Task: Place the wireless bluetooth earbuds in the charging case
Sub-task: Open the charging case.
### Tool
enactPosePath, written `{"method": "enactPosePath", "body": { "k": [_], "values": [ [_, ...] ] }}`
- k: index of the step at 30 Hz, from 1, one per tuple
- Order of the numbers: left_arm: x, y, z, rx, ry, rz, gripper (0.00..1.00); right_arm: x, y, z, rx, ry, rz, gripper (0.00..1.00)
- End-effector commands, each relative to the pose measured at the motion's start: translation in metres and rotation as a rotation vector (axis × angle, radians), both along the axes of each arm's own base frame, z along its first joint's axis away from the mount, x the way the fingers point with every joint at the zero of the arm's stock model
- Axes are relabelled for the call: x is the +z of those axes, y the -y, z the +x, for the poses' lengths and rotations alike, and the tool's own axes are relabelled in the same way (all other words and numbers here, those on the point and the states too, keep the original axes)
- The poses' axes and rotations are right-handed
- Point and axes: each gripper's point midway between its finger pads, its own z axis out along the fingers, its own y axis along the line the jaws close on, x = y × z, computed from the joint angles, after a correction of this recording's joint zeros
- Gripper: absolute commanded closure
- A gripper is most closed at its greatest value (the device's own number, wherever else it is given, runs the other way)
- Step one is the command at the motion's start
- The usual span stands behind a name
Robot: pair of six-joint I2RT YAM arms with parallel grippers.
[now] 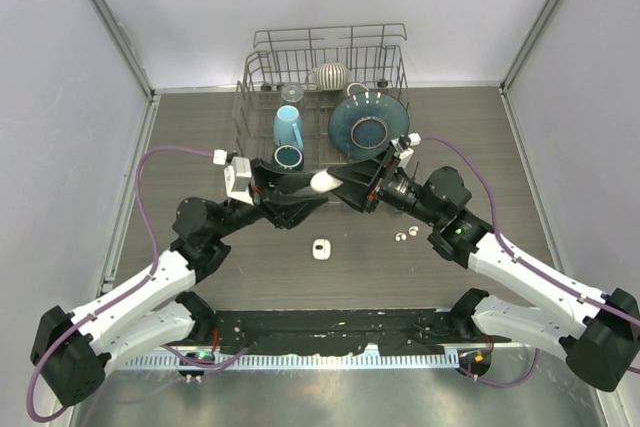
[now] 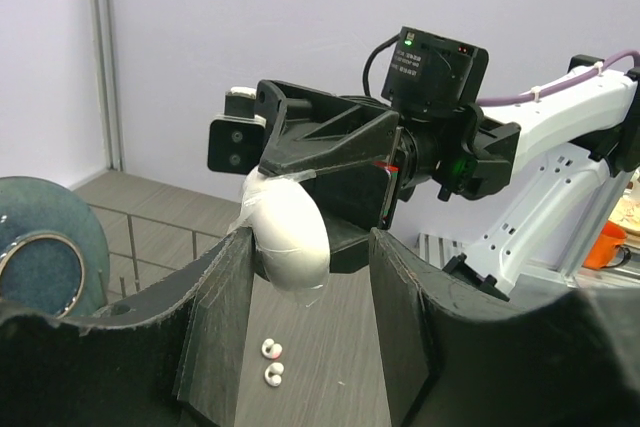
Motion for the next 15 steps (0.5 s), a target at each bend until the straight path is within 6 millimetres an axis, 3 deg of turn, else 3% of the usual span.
{"method": "enactPosePath", "body": {
  "k": [1, 15],
  "values": [
    [0.028, -0.001, -0.009, -0.022, 0.067, -0.089, 0.48, 0.022, 0.005, 0.000, -0.043, 0.076, 0.037, 0.99],
    [0.020, 0.001, 0.004, 0.041, 0.037, -0.092, 0.54, 0.031, 0.012, -0.007, -0.086, 0.118, 0.127, 0.99]
  ]
}}
